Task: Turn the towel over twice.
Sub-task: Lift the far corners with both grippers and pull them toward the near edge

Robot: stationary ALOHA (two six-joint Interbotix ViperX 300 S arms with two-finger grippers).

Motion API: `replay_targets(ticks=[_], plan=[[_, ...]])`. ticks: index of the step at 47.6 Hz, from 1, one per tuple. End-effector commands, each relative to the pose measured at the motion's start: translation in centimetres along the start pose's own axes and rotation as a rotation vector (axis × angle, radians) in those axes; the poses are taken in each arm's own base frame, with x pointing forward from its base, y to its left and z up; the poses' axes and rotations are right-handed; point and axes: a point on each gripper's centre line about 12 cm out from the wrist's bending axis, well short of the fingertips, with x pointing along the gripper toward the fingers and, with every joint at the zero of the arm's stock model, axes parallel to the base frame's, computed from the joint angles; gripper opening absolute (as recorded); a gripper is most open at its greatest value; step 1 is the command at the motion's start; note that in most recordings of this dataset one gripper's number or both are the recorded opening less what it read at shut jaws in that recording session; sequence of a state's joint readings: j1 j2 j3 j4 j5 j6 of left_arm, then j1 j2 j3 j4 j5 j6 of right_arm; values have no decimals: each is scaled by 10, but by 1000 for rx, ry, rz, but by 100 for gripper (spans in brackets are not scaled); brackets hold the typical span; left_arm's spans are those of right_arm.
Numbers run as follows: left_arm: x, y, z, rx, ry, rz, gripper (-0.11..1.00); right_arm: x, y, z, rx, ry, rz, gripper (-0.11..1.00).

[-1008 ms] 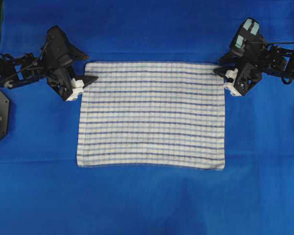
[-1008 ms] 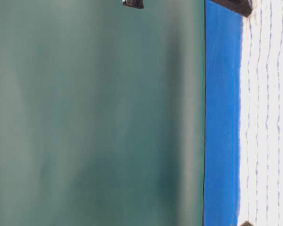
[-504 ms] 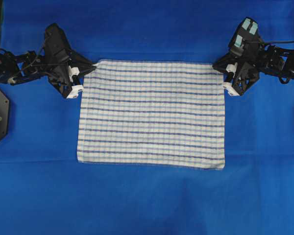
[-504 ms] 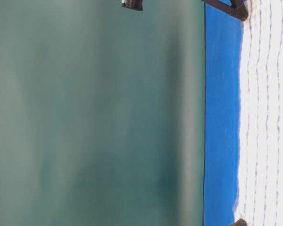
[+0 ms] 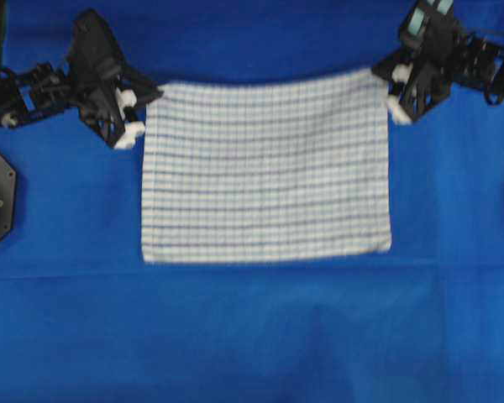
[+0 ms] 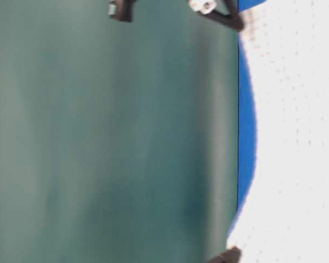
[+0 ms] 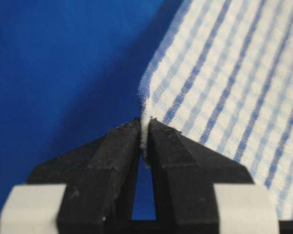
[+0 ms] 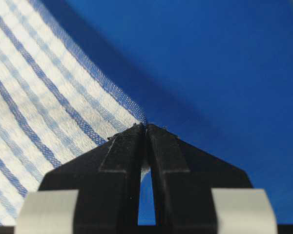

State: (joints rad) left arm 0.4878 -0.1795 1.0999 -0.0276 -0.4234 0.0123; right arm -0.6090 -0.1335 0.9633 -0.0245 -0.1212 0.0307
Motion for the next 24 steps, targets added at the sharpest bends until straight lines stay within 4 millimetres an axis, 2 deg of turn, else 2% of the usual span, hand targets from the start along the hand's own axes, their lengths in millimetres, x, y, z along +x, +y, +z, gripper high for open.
replay_targets(ticks=[1, 13, 24], plan=[[-6, 10, 27, -20, -66, 31, 4, -10, -10, 30, -6, -72, -25, 6], [-22, 45, 71, -58, -195, 133, 4, -31, -33, 80, -31, -156, -88, 6], [-41, 68, 116, -69, -344, 204, 4, -59, -42, 128, -79, -242, -130, 6]])
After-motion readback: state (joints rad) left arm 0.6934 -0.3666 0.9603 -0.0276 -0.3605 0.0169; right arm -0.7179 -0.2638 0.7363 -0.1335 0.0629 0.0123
